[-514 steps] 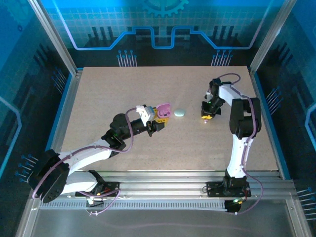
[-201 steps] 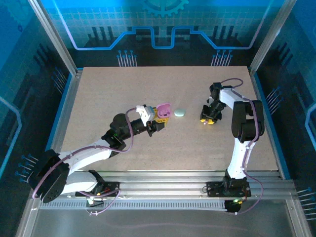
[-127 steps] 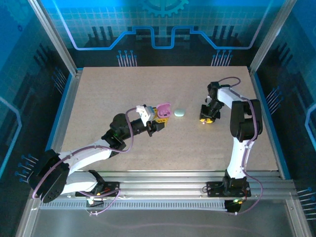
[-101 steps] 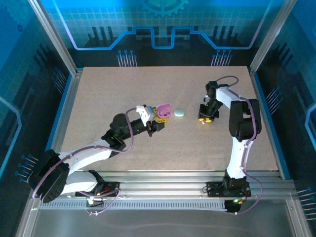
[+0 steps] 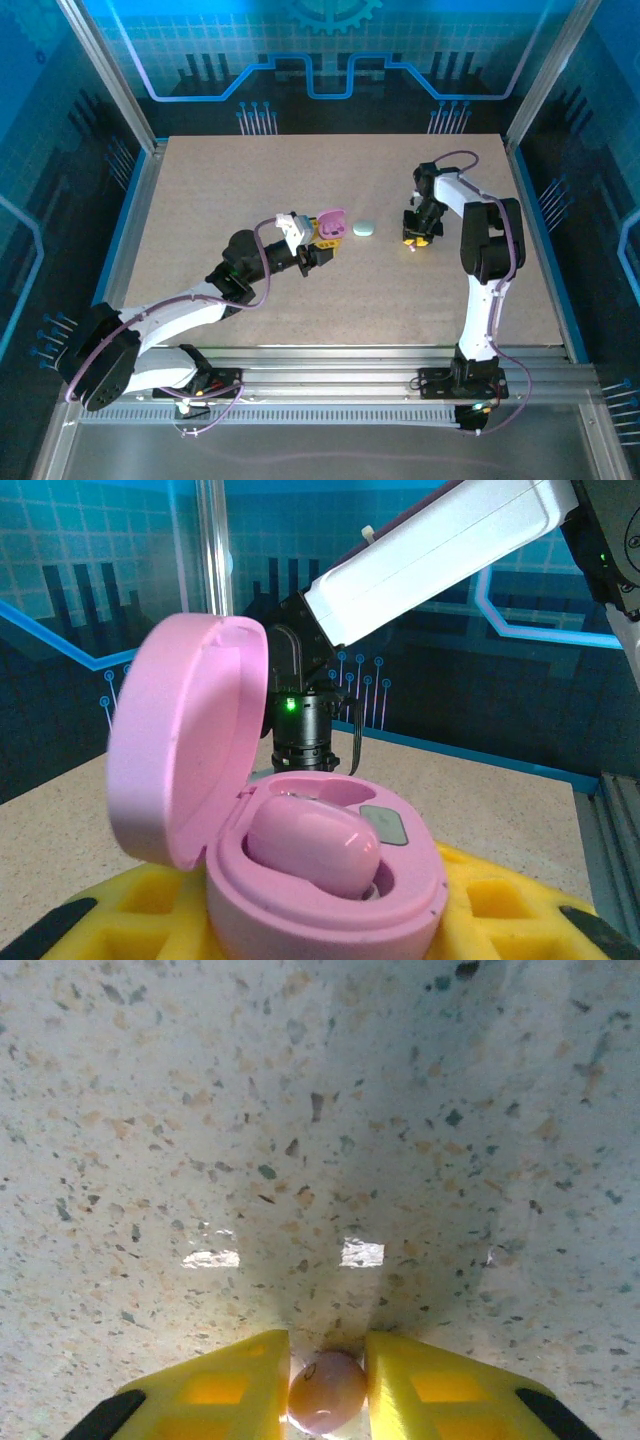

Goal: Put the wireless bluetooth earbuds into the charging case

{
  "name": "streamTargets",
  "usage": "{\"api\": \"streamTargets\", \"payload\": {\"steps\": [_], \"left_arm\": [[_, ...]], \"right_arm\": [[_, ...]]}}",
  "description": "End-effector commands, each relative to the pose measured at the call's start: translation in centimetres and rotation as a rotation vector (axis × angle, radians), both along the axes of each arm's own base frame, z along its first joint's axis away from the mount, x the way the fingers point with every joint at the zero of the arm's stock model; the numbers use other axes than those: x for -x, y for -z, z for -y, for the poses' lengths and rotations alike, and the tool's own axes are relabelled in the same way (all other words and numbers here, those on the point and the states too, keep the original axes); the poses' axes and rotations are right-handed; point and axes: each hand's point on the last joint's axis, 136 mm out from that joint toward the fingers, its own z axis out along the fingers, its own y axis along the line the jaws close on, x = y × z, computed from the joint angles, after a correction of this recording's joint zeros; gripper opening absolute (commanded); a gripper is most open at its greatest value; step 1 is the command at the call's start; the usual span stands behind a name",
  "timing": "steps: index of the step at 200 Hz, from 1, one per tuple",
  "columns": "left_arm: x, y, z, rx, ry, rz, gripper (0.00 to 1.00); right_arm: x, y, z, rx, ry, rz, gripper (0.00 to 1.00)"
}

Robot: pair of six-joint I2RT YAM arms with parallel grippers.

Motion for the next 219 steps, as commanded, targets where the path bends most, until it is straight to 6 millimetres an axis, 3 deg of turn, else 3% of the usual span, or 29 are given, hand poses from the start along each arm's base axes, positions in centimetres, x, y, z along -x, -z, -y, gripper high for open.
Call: {"api": "streamTargets", "payload": {"steps": [1, 62, 109, 151, 219], "left_arm": [[0.7, -1.3, 0.1, 0.025, 0.02, 0.034, 0.32], [0.3, -0.8, 0.2, 0.011, 0.012, 0.015, 0.32], [-0.3, 0.3, 0.4, -0.023, 0.001, -0.028, 0.32], [-0.6, 1.1, 0.7, -0.039, -0.007, -0.046, 0.31], [-0.8, 1.8, 1.0, -0.047, -0.016, -0.059, 0.31]], "right_arm": [[-0.3, 1.0, -0.9, 0.01, -0.042, -0.007, 0.27], [-0.3, 0.8, -1.4, 0.019, -0.059, -0.011, 0.21], [0.5, 0.8, -1.3, 0.045, -0.059, -0.031, 0.26], [0.8, 0.8, -1.4, 0.043, -0.053, -0.03, 0.2], [1.4, -0.2, -2.7, -0.007, -0.097, -0.005, 0.17]]}}
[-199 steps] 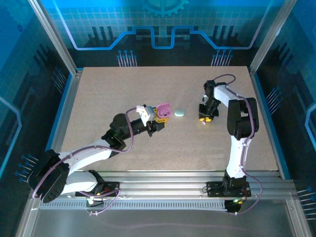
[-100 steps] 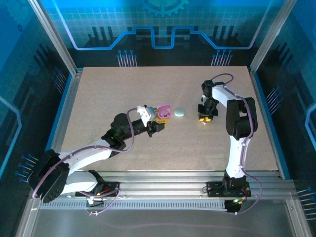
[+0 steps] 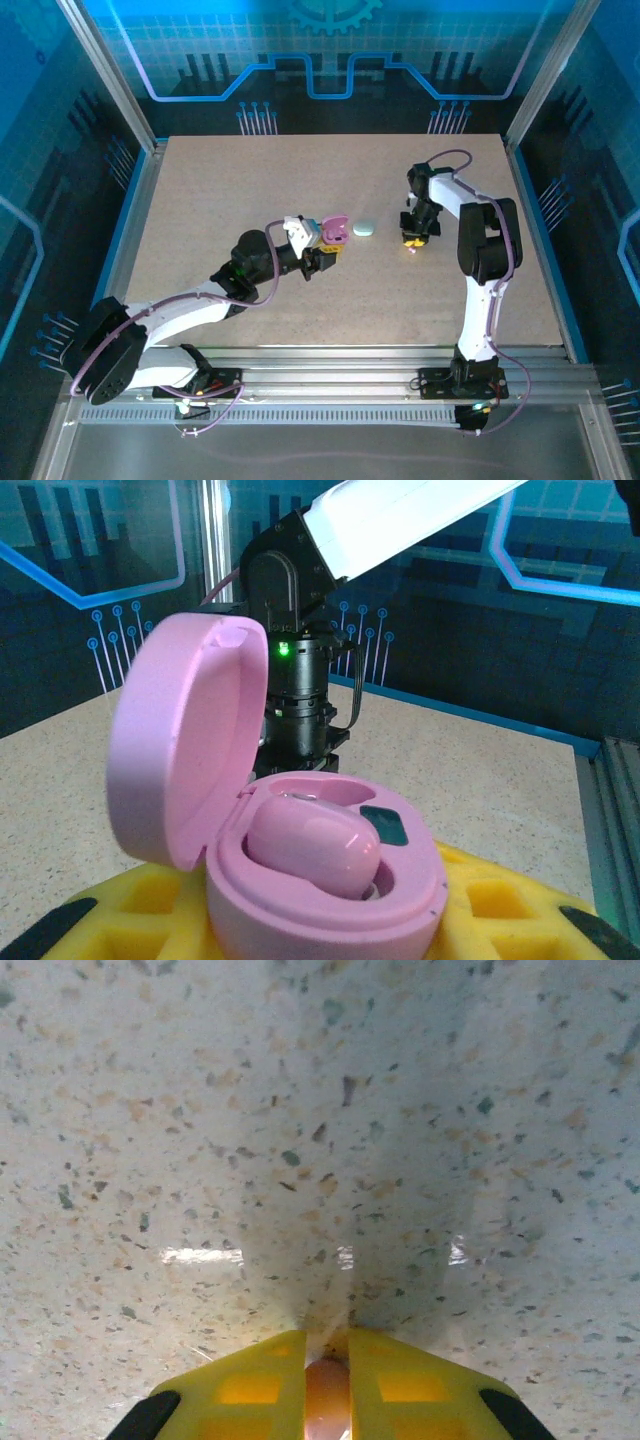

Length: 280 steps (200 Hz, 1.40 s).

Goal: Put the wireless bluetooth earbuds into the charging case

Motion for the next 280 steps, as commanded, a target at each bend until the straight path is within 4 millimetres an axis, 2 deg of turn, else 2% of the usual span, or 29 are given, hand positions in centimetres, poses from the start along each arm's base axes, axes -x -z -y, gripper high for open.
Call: {"api": "streamTargets", "payload": {"steps": [1, 46, 88, 131, 238, 256, 280], "left_arm": [[-0.4, -1.3, 0.3, 0.021, -0.011, 0.026, 0.31], [-0.3, -1.5, 0.3, 0.023, -0.01, 0.031, 0.31], [-0.4, -1.6, 0.3, 0.023, -0.011, 0.035, 0.31], [-0.3, -1.8, 0.3, 0.026, -0.01, 0.04, 0.31], [-0.3, -2.0, 0.3, 0.027, -0.008, 0.041, 0.32], [-0.3, -1.9, 0.4, 0.026, -0.006, 0.039, 0.32], [-0.3, -1.9, 0.3, 0.027, -0.008, 0.037, 0.32]], "right_arm": [[1.1, -0.1, -2.1, -0.05, -0.056, -0.014, 0.17], [2.3, 1.2, -1.8, -0.017, -0.093, -0.063, 0.24], [2.6, 0.9, -1.8, 0.01, -0.09, -0.072, 0.3], [2.7, 0.4, -1.0, 0.061, -0.063, -0.06, 0.28], [2.4, -0.8, -1.2, 0.075, -0.057, -0.029, 0.29], [2.3, -0.6, -1.2, 0.073, -0.06, -0.04, 0.23], [2.5, -0.6, -1.1, 0.089, -0.066, -0.042, 0.26]]}}
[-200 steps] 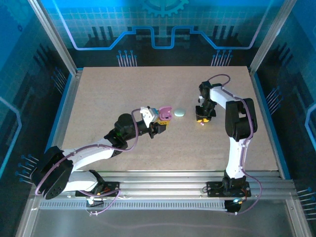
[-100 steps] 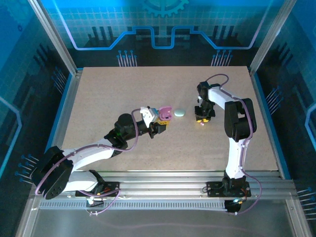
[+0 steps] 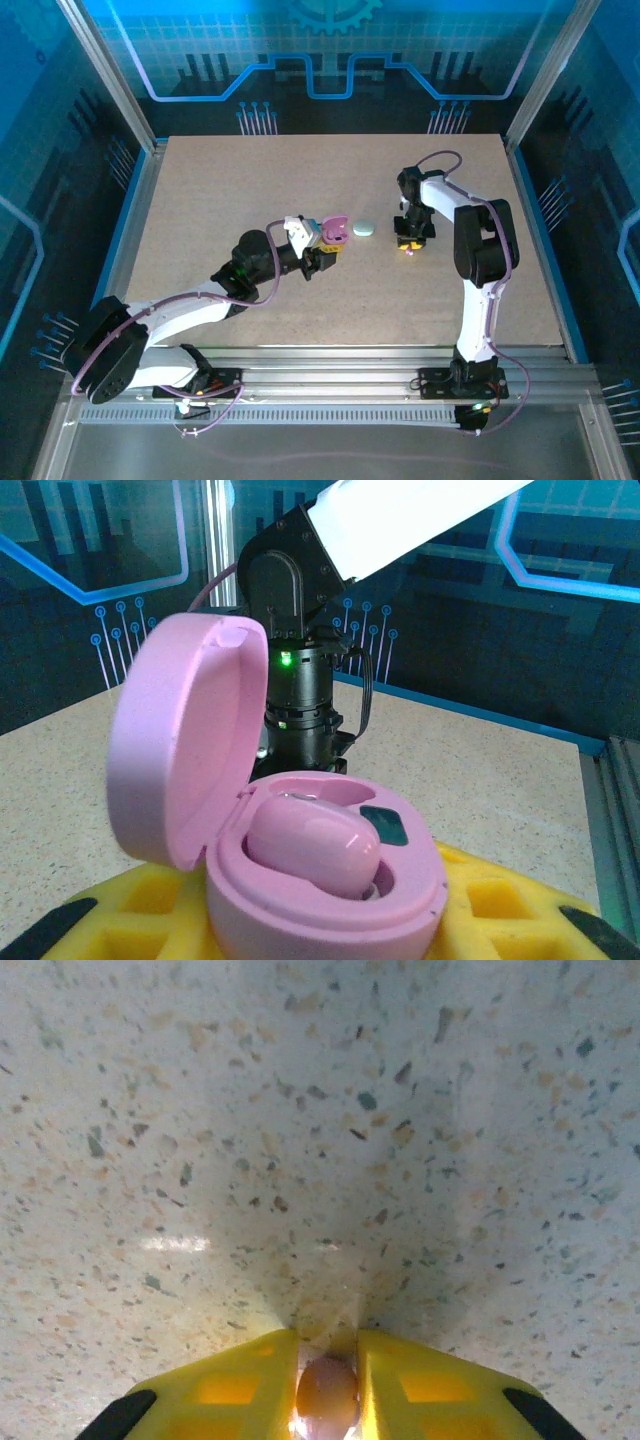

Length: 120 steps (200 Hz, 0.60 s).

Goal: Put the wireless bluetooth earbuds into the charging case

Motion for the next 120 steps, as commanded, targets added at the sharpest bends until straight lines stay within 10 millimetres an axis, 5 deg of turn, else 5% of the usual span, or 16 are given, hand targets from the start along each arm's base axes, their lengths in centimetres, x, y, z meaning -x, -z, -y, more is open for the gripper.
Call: {"api": "streamTargets", "payload": {"steps": [1, 44, 120], "left_arm": [[-0.2, -2.0, 0.3, 0.029, -0.001, 0.041, 0.32], [-0.2, -2.0, 0.4, 0.027, -0.001, 0.041, 0.32], [-0.2, -1.9, 0.1, 0.022, -0.012, 0.041, 0.32]], "right_arm": [[1.5, -0.6, -0.2, 0.028, -0.014, -0.035, 0.26], [1.7, -0.9, -0.1, 0.031, -0.023, -0.039, 0.28], [1.2, -1.3, -0.8, -0.025, -0.035, 0.01, 0.17]]}}
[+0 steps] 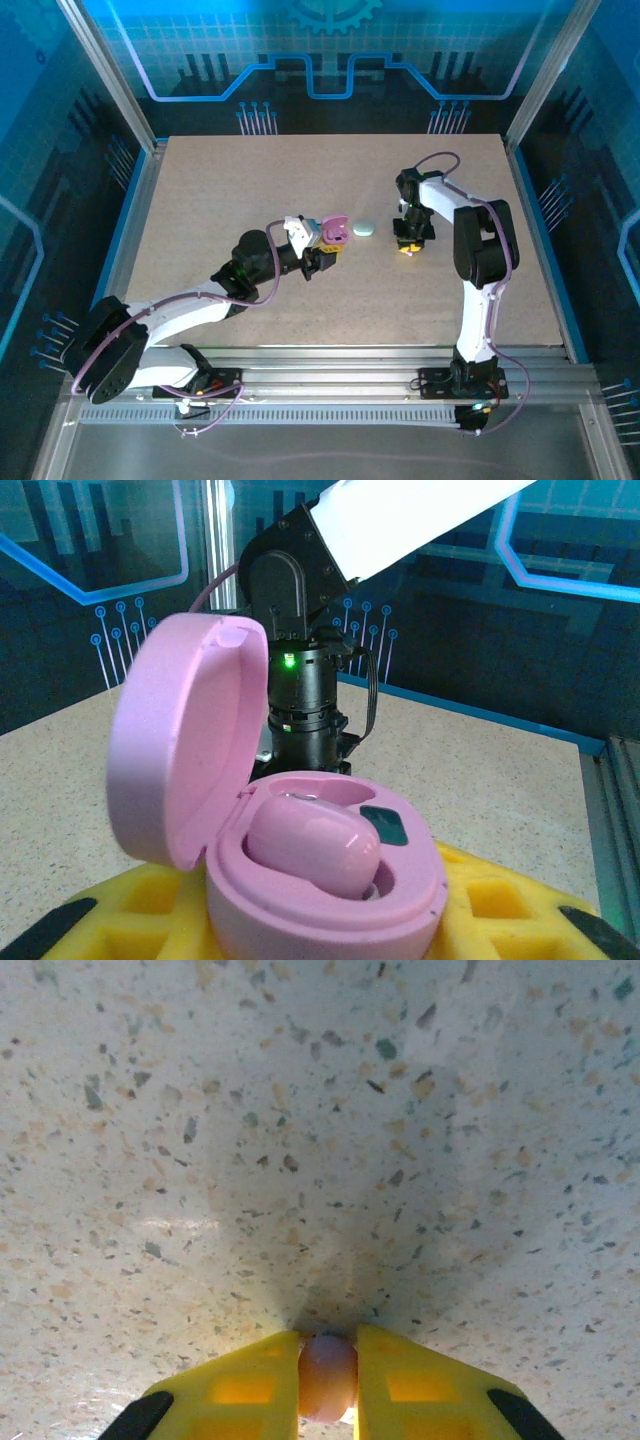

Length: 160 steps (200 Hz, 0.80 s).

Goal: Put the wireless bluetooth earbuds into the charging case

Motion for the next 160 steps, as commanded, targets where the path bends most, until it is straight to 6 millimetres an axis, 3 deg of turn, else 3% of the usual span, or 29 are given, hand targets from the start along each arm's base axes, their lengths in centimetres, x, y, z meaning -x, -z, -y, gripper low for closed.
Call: {"api": "streamTargets", "payload": {"steps": [1, 21, 42, 79, 116, 136, 160], "left_arm": [[-0.2, -1.9, 0.1, 0.021, -0.012, 0.042, 0.32], [-0.2, -1.9, 0.1, 0.018, -0.016, 0.046, 0.32], [-0.4, -1.7, -0.1, 0.009, -0.026, 0.052, 0.32], [-0.8, -1.4, -0.6, -0.015, -0.06, 0.074, 0.32], [-1.3, -1.9, -1.0, -0.012, -0.087, 0.1, 0.32], [-1.5, -2.4, -0.9, -0.003, -0.091, 0.122, 0.32], [-1.4, -3.1, -0.7, 0.021, -0.077, 0.15, 0.32]], "right_arm": [[0.5, -1.3, -0.7, -0.032, -0.022, 0.025, 0.16], [0.5, -3.2, -1.9, -0.117, -0.035, 0.066, 0.15], [0.8, -6.4, -4.1, -0.266, -0.048, 0.129, 0.15], [3.1, -16.2, -9.7, -0.692, -0.115, 0.276, 0.15], [6.1, -24.3, -13.0, -1.036, -0.203, 0.329, 0.15], [7.3, -27.2, -14.0, -1.186, -0.237, 0.31, 0.15], [8.2, -29.0, -14.8, -1.31, -0.26, 0.278, 0.15]]}}
